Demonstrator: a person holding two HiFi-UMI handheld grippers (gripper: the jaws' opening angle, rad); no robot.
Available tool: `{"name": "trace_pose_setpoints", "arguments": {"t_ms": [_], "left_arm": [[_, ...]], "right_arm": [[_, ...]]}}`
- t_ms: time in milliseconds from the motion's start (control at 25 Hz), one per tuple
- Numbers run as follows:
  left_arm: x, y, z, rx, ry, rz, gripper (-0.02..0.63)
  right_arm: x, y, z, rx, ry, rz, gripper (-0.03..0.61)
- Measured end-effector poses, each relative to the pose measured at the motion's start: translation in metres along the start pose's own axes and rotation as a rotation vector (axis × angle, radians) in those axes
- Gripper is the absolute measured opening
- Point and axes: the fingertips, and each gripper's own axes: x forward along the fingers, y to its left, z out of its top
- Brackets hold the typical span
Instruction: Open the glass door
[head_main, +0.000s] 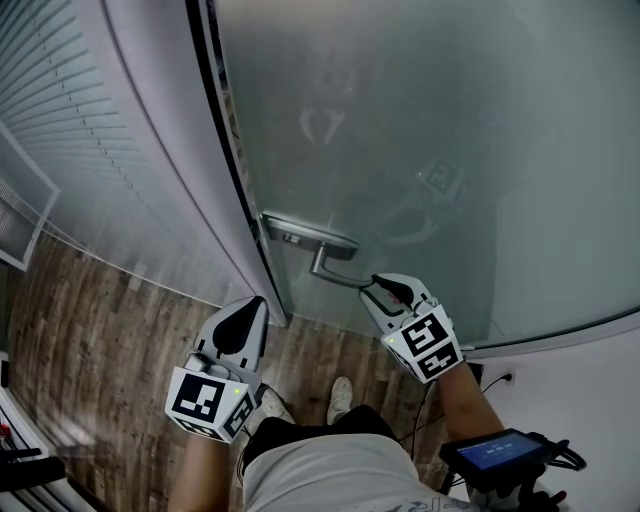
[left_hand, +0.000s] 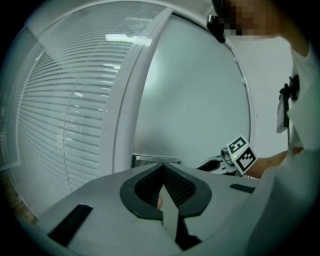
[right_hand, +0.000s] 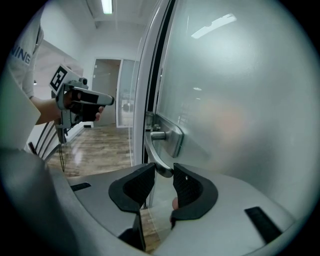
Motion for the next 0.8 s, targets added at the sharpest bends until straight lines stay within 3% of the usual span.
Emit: {"name": "trace_pose_setpoints", "arguments": {"t_ms": [800], "left_arm": [[0.014,0.005,0.0,-0.01,-0.001,-0.006,-0.001]], "right_arm": [[0.028,-0.017,0.002,0.131,-0.062,-0.034,0.12]]}}
